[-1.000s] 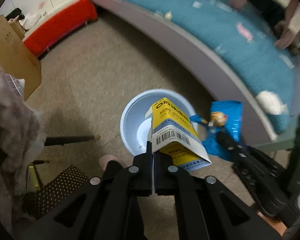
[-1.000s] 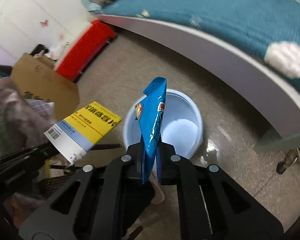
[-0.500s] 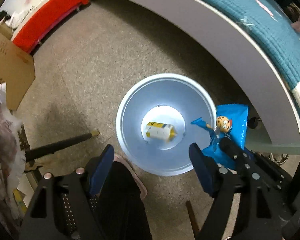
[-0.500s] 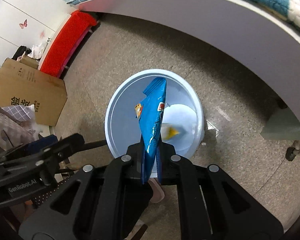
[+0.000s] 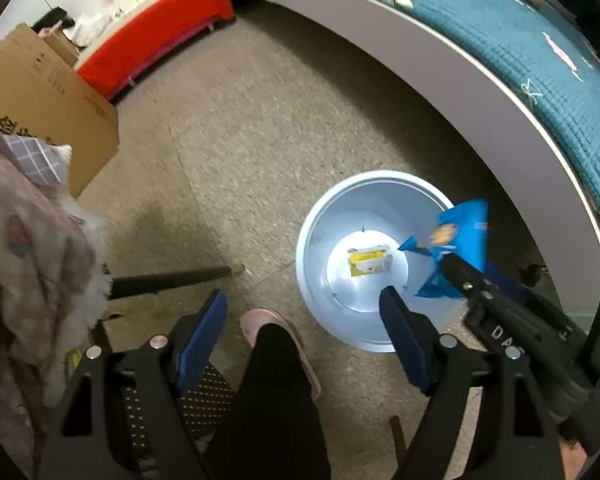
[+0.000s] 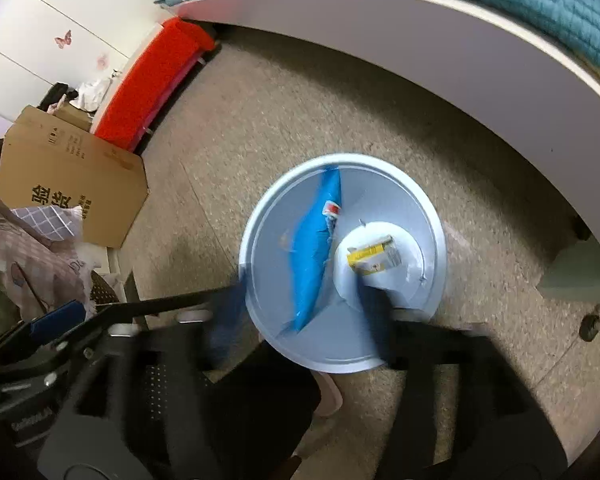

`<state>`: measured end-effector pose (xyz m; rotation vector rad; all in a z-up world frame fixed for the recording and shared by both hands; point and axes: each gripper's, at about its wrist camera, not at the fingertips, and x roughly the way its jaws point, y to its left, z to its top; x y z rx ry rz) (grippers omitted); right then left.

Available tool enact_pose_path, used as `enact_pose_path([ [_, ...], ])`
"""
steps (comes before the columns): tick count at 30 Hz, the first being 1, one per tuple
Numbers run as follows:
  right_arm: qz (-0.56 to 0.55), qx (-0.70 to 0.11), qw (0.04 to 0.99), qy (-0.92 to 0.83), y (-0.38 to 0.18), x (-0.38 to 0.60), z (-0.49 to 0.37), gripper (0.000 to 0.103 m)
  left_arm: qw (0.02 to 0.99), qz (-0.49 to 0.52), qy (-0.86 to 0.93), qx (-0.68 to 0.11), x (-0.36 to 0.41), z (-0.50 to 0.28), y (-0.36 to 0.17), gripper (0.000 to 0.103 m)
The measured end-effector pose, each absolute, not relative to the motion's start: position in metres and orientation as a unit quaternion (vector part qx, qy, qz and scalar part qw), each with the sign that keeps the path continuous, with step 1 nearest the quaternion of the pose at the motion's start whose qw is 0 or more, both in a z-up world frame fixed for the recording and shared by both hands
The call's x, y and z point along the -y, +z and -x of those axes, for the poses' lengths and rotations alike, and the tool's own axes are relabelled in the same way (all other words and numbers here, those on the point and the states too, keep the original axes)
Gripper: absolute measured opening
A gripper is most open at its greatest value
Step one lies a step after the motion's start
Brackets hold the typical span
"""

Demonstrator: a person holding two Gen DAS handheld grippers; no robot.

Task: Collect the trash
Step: 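Return to the table and grasp the orange bottle cap with the left tool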

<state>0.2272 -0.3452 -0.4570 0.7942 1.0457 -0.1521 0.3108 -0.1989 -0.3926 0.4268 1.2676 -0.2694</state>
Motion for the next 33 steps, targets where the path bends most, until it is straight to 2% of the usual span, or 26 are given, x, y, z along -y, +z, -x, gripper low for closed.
enact_pose_path([
  [5,-0.366,-0.489,0.789,-0.073,-0.446,0.344,-0.219,0.06,0.784,-0.191,-0.123,-0.578,0.193,-0.302,-0.377,0.077],
  [11,-0.32,-0.469,0.818,-0.094,-0.39,0.345,-0.18,0.06,0.8,-0.177,-0.147,-0.554,0.19,-0.272,-0.34,0.077],
  [21,-0.287,-0.36,0.886,-0.052,-0.251,0.324,-0.119,0.06,0.879,-0.166,-0.181,-0.409,0.171,-0.198,-0.21,0.077],
  [28,-0.236,-0.292,0.927,0.018,-0.168,0.256,-0.107,0.062,0.93,-0.113,-0.128,-0.327,0.09,-0.163,-0.13,0.08],
  [33,-0.198,-0.275,0.936,0.095,-0.133,0.19,-0.119,0.063,0.941,-0.075,-0.067,-0.323,0.014,-0.159,-0.107,0.081],
])
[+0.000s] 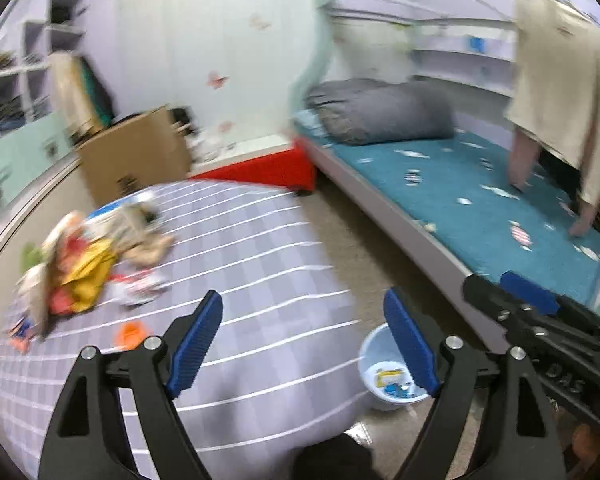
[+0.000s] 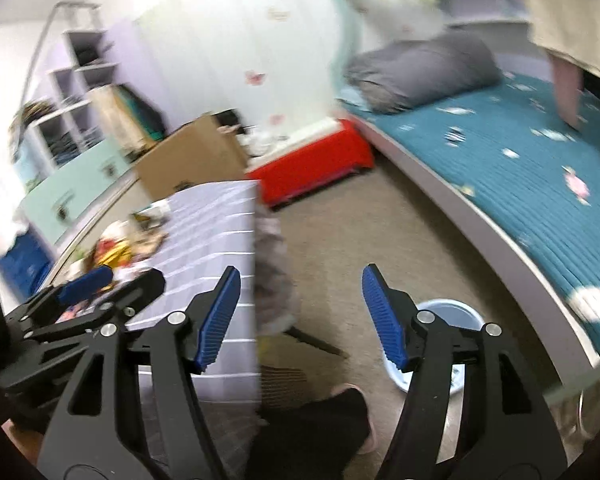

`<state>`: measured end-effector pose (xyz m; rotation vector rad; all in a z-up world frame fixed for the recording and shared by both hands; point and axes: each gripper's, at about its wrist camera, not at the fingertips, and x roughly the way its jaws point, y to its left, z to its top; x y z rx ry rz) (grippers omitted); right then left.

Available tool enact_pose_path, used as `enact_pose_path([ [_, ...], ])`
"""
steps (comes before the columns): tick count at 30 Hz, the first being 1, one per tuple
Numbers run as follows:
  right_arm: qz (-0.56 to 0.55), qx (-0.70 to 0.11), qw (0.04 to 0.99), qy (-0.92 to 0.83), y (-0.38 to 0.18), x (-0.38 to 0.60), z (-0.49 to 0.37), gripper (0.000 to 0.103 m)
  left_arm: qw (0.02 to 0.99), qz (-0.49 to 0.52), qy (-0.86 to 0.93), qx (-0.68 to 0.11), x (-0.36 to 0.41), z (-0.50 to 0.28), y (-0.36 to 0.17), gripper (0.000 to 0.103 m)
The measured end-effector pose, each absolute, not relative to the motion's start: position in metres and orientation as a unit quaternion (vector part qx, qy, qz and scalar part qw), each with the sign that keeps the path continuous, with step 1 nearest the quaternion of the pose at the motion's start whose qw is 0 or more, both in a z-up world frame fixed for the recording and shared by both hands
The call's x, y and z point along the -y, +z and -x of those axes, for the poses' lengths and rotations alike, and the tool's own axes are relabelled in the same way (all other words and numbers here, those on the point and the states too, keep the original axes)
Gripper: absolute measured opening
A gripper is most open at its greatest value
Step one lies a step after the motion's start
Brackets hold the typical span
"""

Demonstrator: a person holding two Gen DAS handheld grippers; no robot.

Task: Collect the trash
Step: 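Return to the table and grasp the orange bottle cap with the left tool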

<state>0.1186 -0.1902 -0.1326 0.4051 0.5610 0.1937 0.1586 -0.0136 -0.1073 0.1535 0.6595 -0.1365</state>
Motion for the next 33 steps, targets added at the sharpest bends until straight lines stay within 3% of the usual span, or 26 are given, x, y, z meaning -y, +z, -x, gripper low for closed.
enact_pose_path([
  [7,-0.144,-0.294,0.931,0.161,-0.124,0.107,-0.15,0.063,0.935,-0.014,0.002,-0.354,-0.084,-0.169,-0.113,0.081],
  [16,-0.108,-0.339,0.917,0.182,-0.135,0.054,-0.176,0.063,0.924,0.023,0.015,-0.382,-0.128,-0.19,-0.139,0.08],
  [20,-0.106,-0.346,0.914,0.184,-0.138,0.047,-0.184,0.064,0.914,0.033,-0.001,-0.405,-0.133,-0.201,-0.152,0.054],
  [23,-0.106,-0.351,0.911,0.187,-0.139,0.046,-0.191,0.064,0.911,0.042,-0.007,-0.41,-0.135,-0.203,-0.156,0.045],
  [25,-0.102,-0.355,0.91,0.189,-0.139,0.04,-0.196,0.064,0.909,0.048,-0.009,-0.414,-0.139,-0.205,-0.157,0.03],
  [33,-0.072,-0.368,0.901,0.217,-0.132,0.001,-0.212,0.067,0.918,0.106,0.033,-0.381,-0.195,-0.193,-0.14,0.029],
])
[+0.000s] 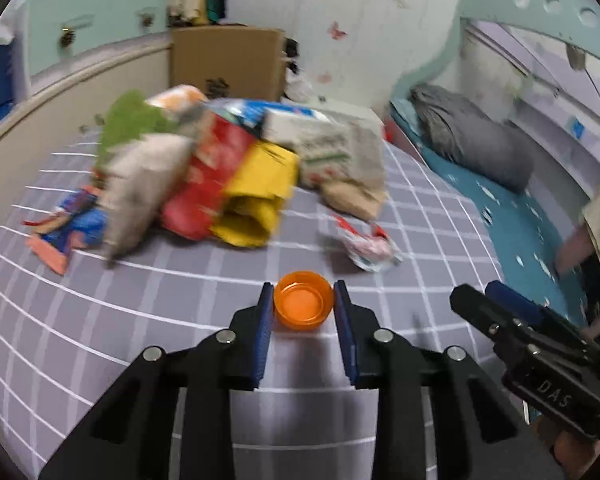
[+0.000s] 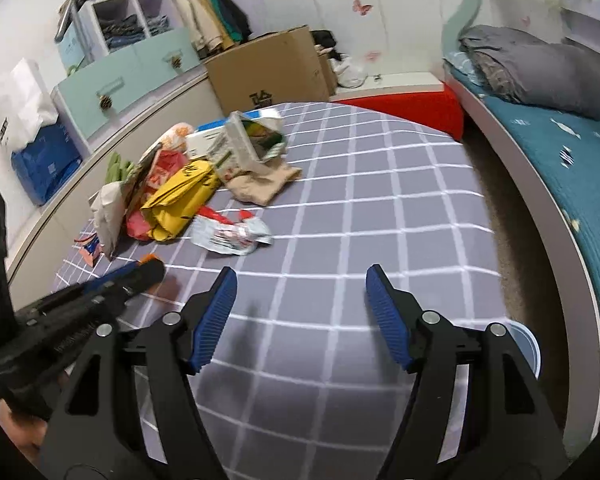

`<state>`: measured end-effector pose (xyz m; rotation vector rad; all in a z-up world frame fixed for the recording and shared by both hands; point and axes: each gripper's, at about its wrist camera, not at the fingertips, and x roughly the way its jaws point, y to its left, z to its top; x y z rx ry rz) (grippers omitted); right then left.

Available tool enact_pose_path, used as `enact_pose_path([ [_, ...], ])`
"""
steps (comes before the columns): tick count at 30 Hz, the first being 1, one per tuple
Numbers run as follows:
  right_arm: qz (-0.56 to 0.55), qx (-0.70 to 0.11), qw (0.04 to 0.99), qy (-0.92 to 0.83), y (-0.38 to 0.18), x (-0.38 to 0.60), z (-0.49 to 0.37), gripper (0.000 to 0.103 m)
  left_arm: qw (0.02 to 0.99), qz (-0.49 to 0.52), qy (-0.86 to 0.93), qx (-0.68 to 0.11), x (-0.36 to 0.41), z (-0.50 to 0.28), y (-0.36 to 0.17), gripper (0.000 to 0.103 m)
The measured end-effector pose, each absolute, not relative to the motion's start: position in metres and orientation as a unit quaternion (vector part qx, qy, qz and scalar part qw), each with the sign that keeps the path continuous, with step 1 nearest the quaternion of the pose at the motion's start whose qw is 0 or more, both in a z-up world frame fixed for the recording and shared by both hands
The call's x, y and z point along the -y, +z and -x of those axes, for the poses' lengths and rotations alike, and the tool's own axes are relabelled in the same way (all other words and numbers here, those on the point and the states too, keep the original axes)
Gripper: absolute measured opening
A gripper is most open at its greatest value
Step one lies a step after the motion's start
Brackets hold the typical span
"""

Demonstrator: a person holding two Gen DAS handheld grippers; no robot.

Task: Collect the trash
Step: 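Return to the table and grasp the orange bottle cap with the left tool, then grasp the red-white wrapper with the right tool while the left holds the cap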

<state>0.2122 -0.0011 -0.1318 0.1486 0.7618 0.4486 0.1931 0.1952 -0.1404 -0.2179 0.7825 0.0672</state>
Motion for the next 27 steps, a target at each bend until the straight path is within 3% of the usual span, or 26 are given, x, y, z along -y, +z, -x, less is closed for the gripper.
enact_pose_path([
  [14,-0.021,-0.419,0.869,0.261,-0.137,-0.07,-0.274,0.065,0.917,0.106,0.057,-0.379,-0.224,-0.202,-0.14,0.029],
  [15,-0.012,-0.419,0.87,0.259,-0.137,-0.073,-0.274,0.061,0.917,0.106,0.057,-0.379,-0.224,-0.203,-0.14,0.029],
  [17,0.002,-0.419,0.869,0.263,-0.137,-0.078,-0.274,0.04,0.917,0.106,0.057,-0.38,-0.223,-0.205,-0.14,0.029],
  [19,0.015,-0.419,0.87,0.261,-0.137,-0.079,-0.273,0.027,0.917,0.108,0.055,-0.38,-0.223,-0.206,-0.14,0.029],
  [27,-0.004,-0.404,0.871,0.28,-0.132,-0.06,-0.258,0.023,0.92,0.097,0.044,-0.376,-0.202,-0.205,-0.132,0.029],
])
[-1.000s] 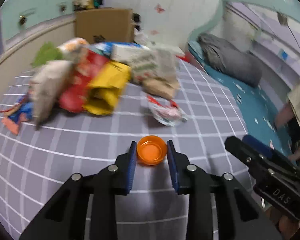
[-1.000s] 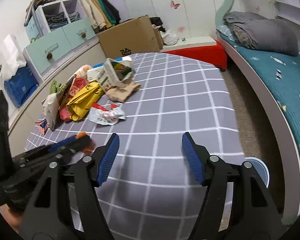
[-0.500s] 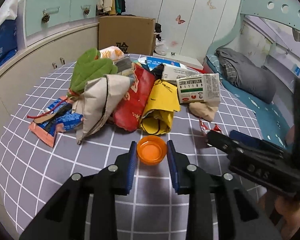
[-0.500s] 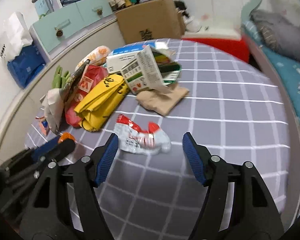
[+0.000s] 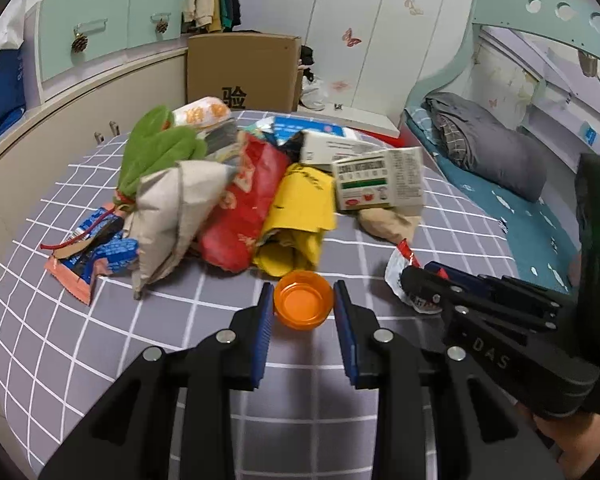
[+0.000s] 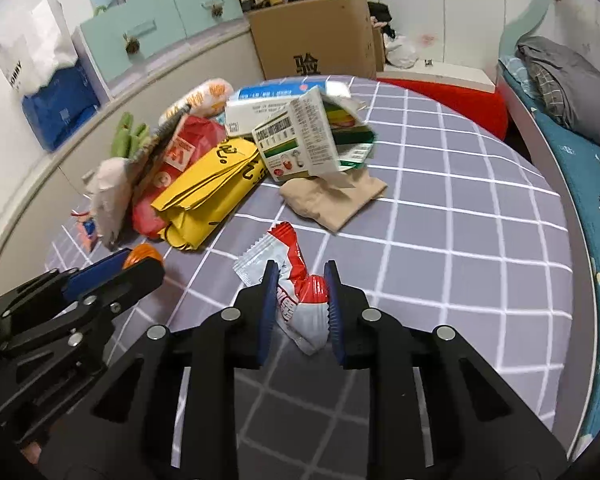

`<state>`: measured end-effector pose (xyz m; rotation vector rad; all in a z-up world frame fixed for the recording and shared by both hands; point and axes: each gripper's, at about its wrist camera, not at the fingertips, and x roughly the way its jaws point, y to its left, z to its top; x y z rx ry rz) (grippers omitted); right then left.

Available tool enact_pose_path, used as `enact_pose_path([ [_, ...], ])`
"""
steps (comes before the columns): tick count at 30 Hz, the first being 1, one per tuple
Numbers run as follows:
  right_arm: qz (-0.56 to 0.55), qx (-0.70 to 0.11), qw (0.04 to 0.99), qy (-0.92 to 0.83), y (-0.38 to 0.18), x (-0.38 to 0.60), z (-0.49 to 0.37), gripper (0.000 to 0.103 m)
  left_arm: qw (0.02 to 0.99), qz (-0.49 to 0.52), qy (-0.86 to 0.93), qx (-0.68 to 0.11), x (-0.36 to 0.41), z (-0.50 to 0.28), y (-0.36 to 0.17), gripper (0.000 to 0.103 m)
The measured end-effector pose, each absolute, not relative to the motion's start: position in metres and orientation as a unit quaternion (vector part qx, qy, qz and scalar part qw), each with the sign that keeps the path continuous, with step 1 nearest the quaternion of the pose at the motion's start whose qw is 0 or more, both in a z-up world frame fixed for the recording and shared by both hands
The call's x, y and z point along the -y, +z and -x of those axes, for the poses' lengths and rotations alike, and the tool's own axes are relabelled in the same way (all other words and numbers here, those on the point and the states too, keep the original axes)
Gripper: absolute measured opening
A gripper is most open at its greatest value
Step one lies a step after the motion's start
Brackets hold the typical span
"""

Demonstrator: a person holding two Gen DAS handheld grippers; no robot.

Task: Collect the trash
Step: 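Grasp the red-white wrapper with the right tool while the left holds the cap, then carry cap and wrapper over the bucket and open both tools to drop them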

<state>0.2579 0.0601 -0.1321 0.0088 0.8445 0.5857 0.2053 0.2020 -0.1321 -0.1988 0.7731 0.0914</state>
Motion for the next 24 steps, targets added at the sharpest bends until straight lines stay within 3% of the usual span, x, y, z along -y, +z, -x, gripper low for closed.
enact_pose_path([
  [13,-0.169,-0.322,0.912,0.189,-0.126,0.145,-0.179,0.023,0.917,0.022,-0.112,-0.382,-0.041,-0.194,-0.123,0.029],
  [24,-0.255,-0.363,0.896,0.013,-0.229,0.283,-0.162,0.023,0.847,-0.069,-0.232,-0.473,0.128,-0.221,-0.204,0.029],
])
